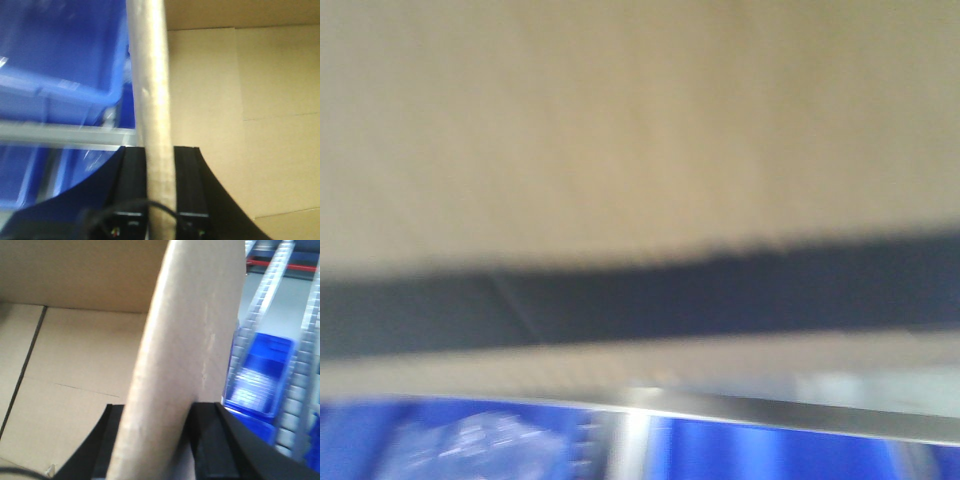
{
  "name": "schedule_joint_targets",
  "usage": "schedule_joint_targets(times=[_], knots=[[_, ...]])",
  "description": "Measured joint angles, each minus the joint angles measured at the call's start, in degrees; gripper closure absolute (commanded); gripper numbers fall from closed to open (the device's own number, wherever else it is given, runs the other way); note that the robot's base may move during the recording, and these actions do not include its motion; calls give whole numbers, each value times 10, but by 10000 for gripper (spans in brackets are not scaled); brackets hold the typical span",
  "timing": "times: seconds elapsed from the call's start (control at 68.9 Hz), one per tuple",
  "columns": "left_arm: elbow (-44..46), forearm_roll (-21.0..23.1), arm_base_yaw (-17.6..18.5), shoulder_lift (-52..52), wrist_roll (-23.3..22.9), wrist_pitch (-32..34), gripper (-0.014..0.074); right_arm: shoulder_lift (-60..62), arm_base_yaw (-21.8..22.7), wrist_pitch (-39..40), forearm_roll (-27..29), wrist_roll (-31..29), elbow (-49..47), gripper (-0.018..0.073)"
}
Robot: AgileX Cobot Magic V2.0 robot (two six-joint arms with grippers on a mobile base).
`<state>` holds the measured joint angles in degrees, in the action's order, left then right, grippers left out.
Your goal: Grab box from left shelf to table start
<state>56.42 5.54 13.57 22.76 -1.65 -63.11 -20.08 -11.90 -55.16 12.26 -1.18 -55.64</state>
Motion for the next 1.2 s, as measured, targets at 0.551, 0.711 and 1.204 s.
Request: schedule_joint_targets(times=[0.551, 0.711, 1.204], knots=[[-94, 23, 0, -1, -6, 12, 696, 0, 0, -5, -4, -1, 3, 501], [-108, 26, 0, -1, -6, 21, 696, 0, 0, -5, -5, -2, 3, 501], [-117, 29, 0, -1, -6, 27, 696, 0, 0, -5, -7, -3, 3, 501]])
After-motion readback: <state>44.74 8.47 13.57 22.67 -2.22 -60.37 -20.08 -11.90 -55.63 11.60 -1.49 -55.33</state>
